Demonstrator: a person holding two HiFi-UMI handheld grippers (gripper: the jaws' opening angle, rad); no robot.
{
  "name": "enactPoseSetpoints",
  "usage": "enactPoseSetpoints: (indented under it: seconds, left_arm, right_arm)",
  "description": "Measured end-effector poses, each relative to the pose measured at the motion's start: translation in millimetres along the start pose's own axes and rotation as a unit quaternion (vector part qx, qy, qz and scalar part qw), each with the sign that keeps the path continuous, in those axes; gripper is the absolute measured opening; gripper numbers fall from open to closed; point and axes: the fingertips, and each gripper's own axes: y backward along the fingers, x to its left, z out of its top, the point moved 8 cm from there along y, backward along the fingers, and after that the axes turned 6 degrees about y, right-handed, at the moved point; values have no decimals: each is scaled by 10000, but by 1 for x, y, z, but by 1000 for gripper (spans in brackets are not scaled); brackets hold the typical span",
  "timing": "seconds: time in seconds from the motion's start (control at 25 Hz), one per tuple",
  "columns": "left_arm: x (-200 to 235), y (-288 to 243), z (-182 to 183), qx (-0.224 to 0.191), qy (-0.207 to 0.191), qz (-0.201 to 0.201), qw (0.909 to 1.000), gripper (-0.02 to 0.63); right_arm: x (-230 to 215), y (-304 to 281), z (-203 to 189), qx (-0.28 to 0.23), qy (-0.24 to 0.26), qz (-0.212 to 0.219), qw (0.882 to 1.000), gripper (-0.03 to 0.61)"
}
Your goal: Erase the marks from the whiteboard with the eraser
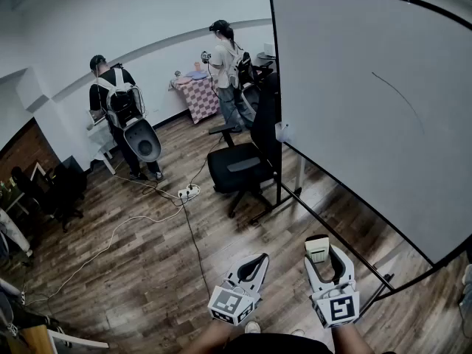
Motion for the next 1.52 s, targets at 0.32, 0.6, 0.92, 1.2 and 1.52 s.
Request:
enactPoseSetpoints:
  seconds: [0.32, 0.6, 0.92, 1.2, 1.52]
  left_arm:
    - [24, 10, 7, -34, -102, -178, 9998, 18]
    - [62, 11, 9, -35, -48, -310, 9995, 18]
    - [88, -14, 9, -80, -33, -624, 9980, 18]
    - [96, -84, 10, -26, -156, -1021, 9946, 18]
    - [102, -177, 21, -68, -165, -1325, 9910, 18]
  right_arm:
    - [15, -18, -2, -154, 355, -232, 9990, 250]
    - [26, -39, 1, 50, 20, -646, 9979, 252]
    - [13, -56, -6, -214, -91, -1012, 9946, 255]
    - [-39, -75, -19, -229, 28, -1629, 9864, 255]
    - [-113, -103, -25, -350, -32, -2005, 9791, 255]
